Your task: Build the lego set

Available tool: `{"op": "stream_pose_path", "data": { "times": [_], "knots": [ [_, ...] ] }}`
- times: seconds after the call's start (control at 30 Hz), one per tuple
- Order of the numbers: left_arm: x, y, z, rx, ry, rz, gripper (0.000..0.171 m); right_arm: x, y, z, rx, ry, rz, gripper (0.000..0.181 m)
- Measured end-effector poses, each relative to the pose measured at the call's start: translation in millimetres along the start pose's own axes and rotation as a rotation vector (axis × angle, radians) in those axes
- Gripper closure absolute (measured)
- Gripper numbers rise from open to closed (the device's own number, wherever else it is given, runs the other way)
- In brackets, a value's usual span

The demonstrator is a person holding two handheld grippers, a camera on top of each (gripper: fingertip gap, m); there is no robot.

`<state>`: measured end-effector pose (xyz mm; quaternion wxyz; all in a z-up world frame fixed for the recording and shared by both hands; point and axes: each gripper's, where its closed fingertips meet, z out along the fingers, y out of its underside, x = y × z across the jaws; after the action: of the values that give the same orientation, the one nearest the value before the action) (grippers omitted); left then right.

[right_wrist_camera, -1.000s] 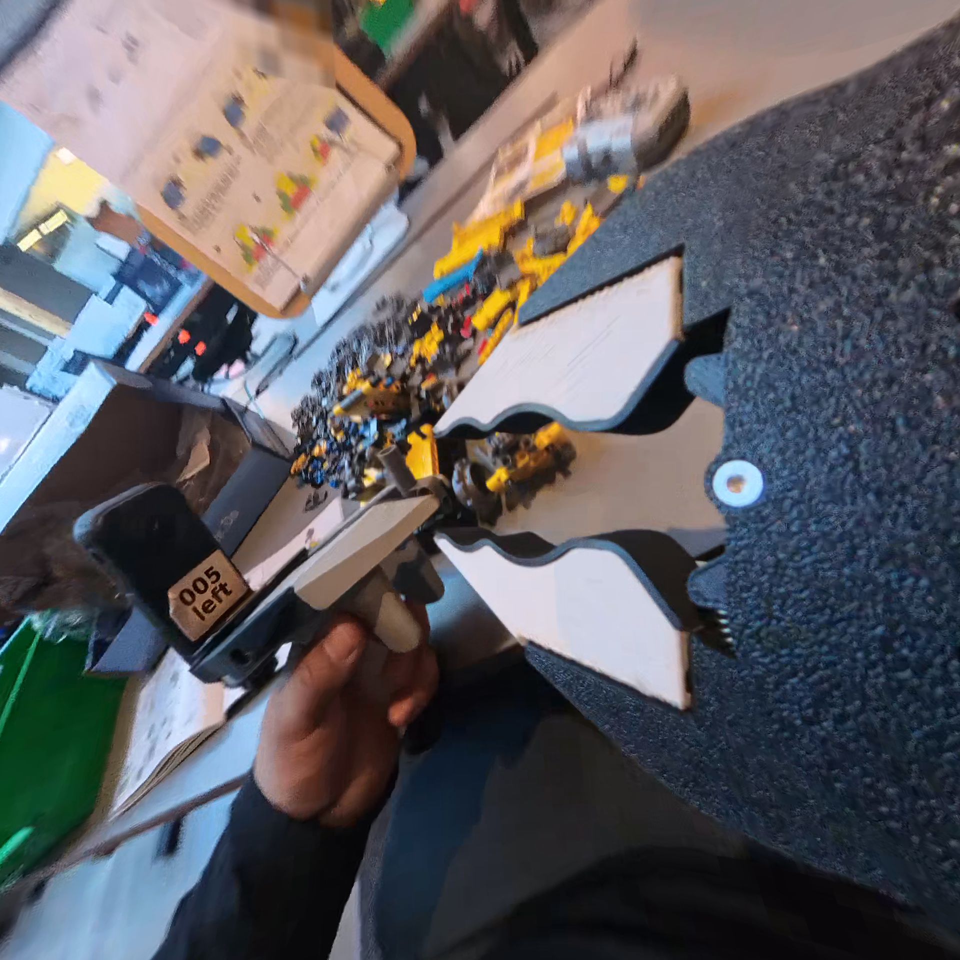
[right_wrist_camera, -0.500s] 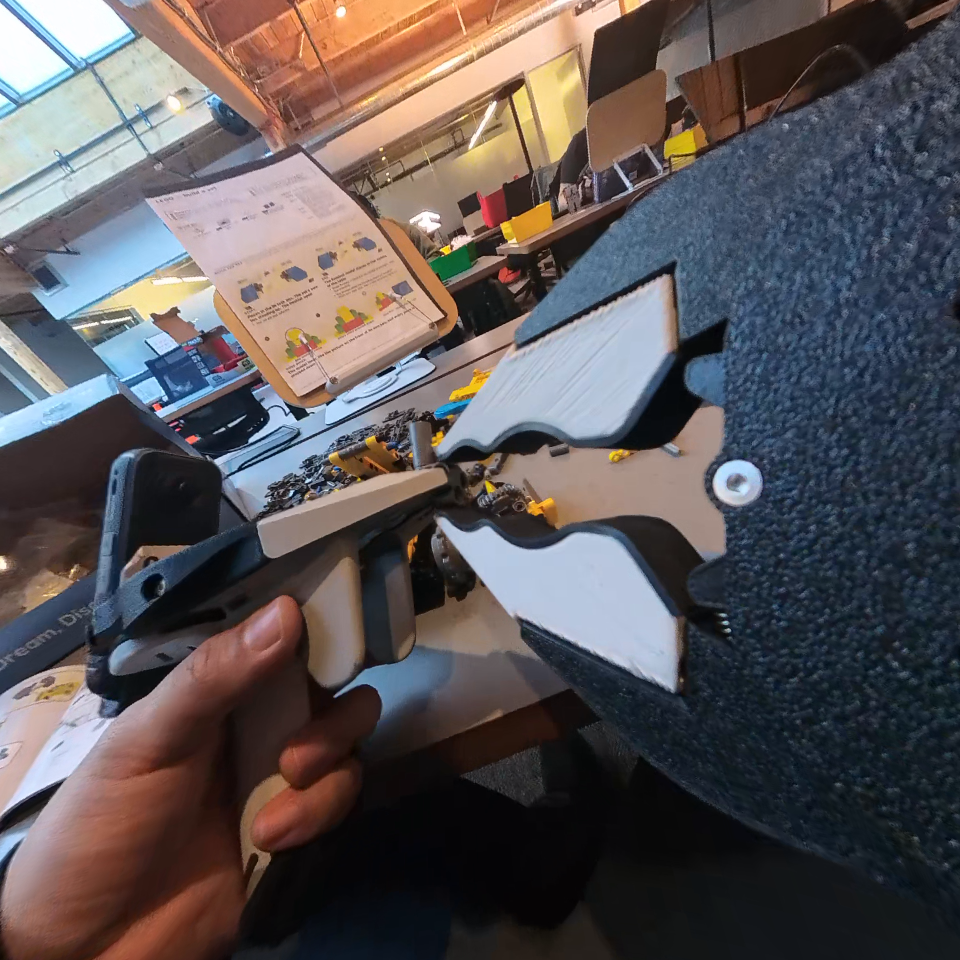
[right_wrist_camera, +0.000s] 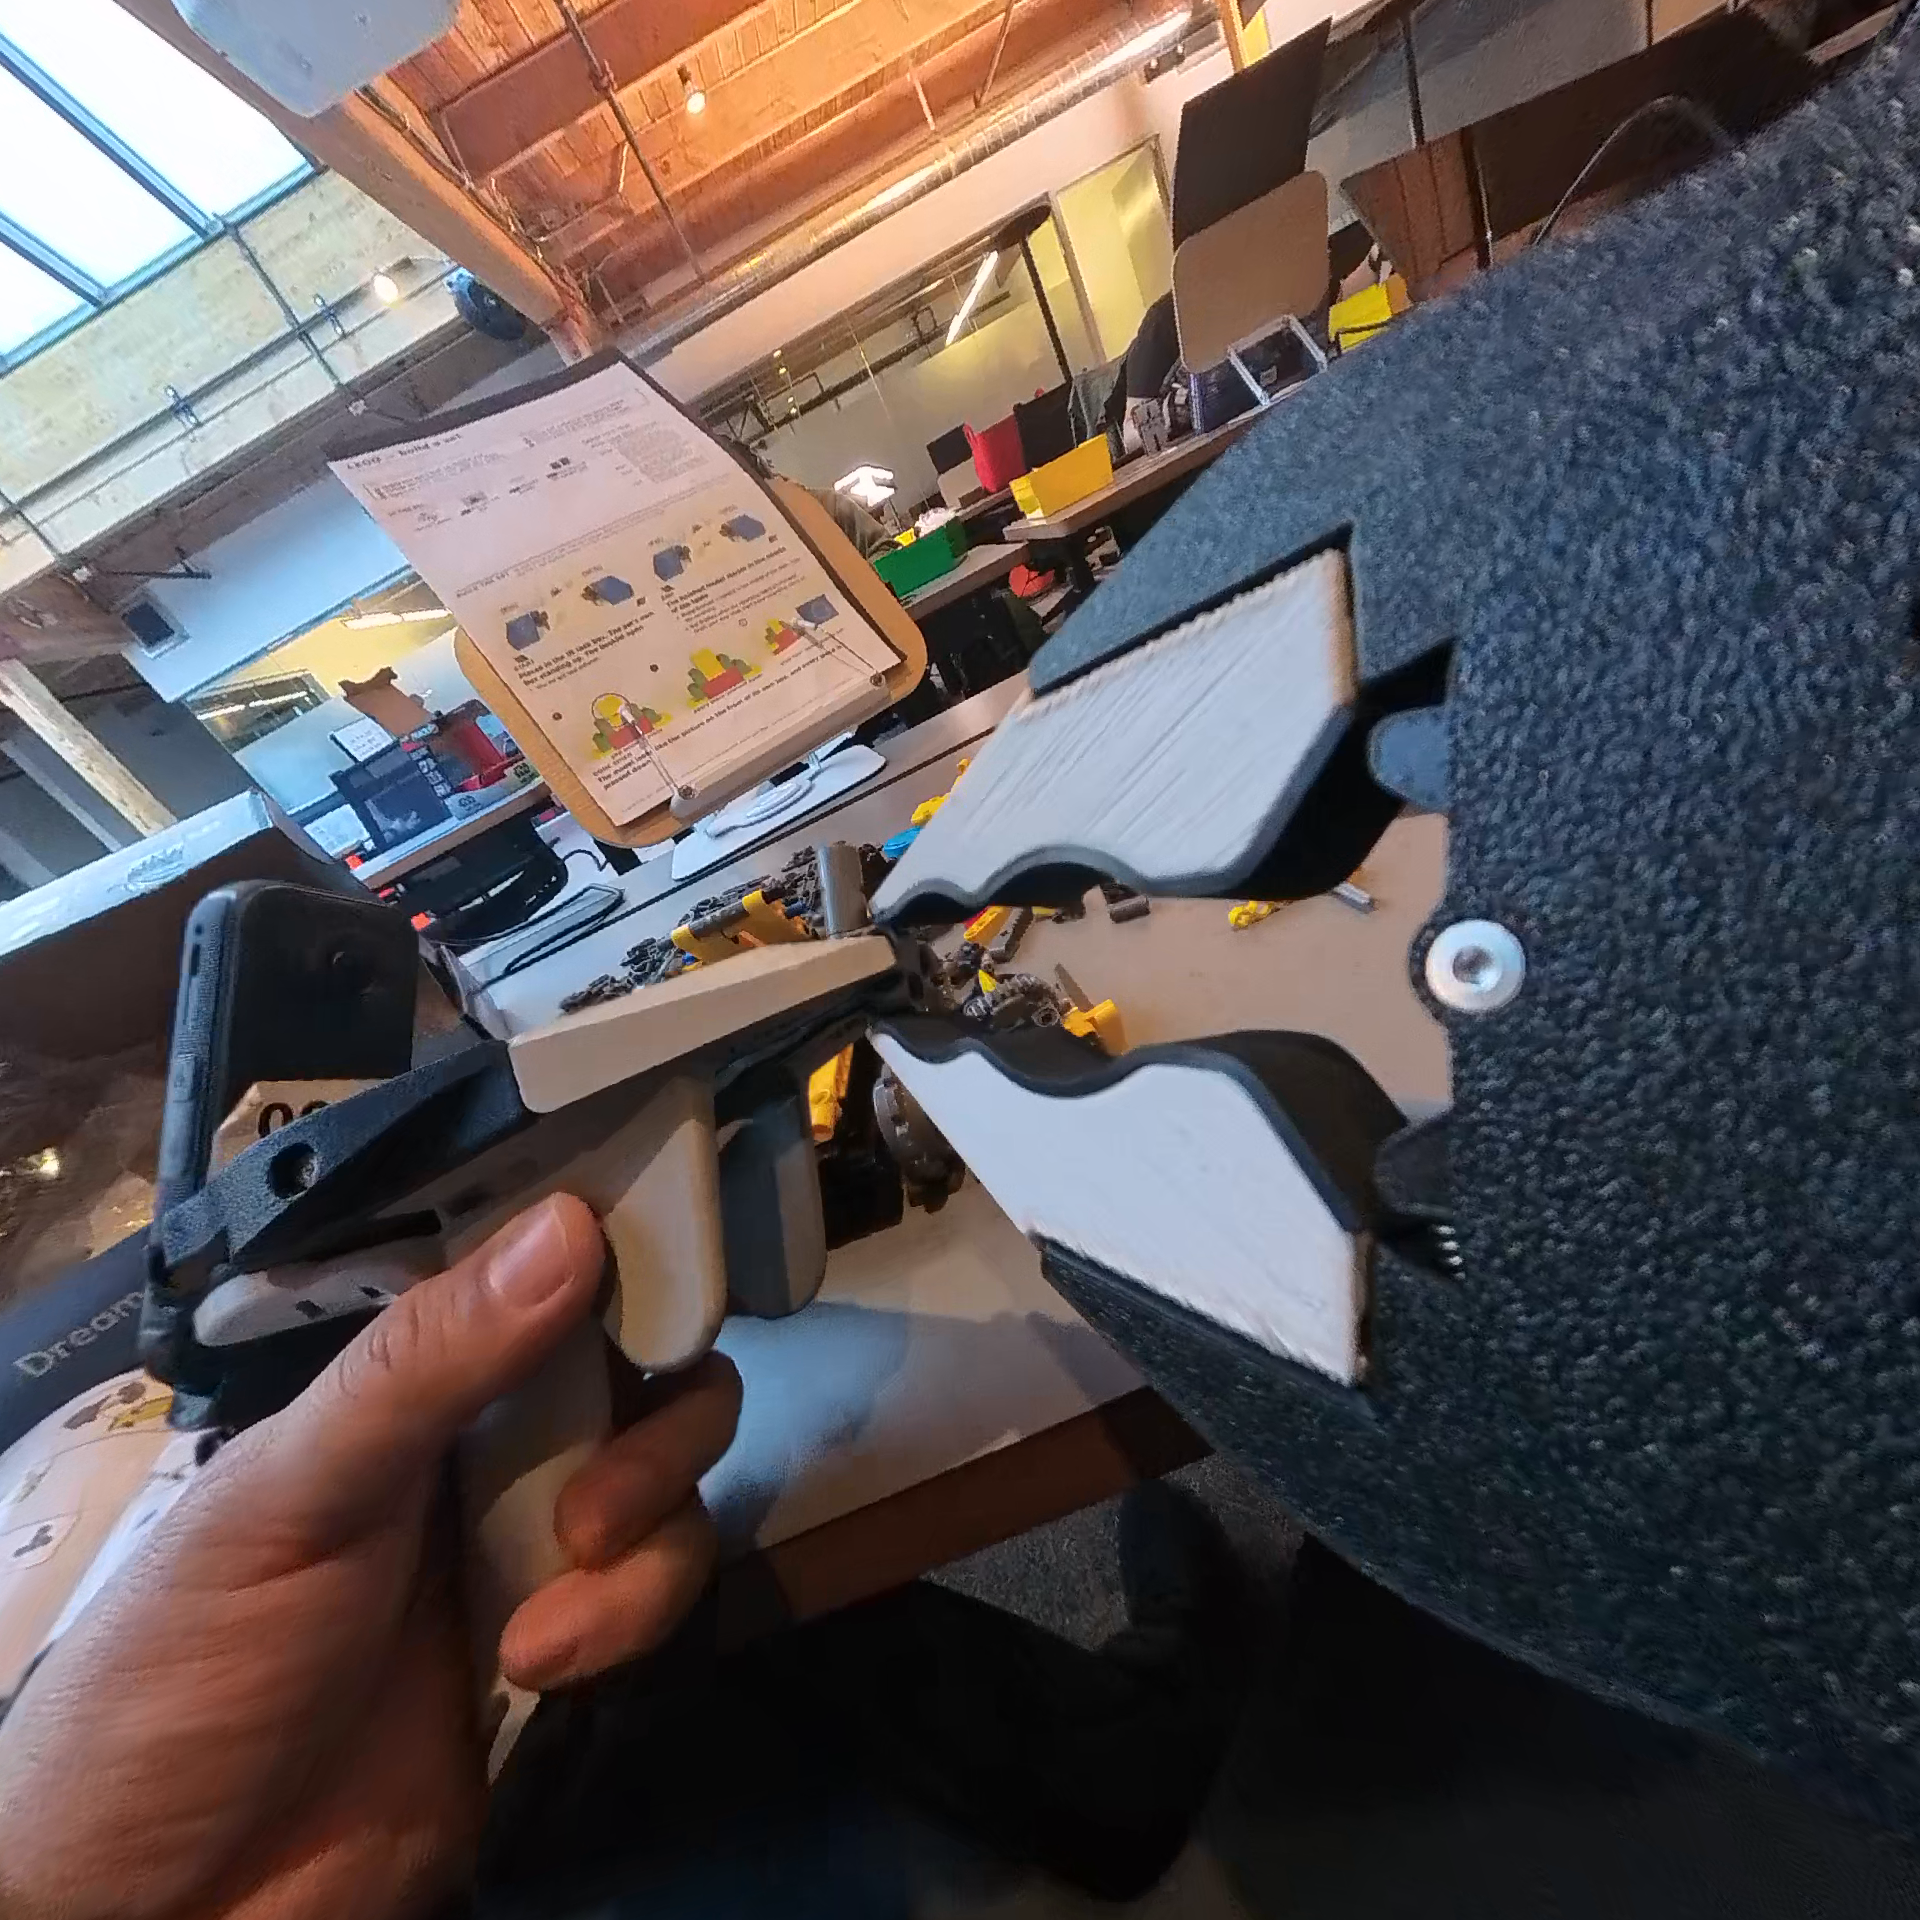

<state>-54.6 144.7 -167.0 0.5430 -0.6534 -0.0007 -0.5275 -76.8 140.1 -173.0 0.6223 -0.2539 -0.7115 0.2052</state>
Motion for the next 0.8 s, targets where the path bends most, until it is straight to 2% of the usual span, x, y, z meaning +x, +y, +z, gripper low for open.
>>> {"op": "stream_pose_path", "data": {
  "times": [0.1,0.33,0.4,0.5,0.63,0.8],
  "knots": [
    [-2.0,0.8,1.0,-0.014,-0.028,0.024,0.148,5.2,0.5,-2.3,0.006,0.029,0.009,0.166],
    [-10.3,4.5,-0.5,-0.051,-0.091,0.052,0.139,13.3,13.9,-9.6,-0.014,0.065,0.024,0.166],
    [-15.0,4.3,-3.9,-0.058,-0.140,0.074,0.137,15.7,27.4,-13.7,-0.041,0.065,0.045,0.166],
    [-19.0,12.6,-8.7,-0.121,-0.259,0.191,0.136,15.4,59.6,-20.1,-0.115,0.034,0.087,0.166],
    [-13.4,32.3,-16.2,-0.198,-0.361,0.296,0.129,7.1,100.5,-26.0,-0.216,-0.079,0.197,0.166],
    [-11.1,51.1,-33.2,-0.247,-0.423,0.364,0.133,-4.2,119.5,-26.4,-0.262,-0.214,0.284,0.166]
  ]
}}
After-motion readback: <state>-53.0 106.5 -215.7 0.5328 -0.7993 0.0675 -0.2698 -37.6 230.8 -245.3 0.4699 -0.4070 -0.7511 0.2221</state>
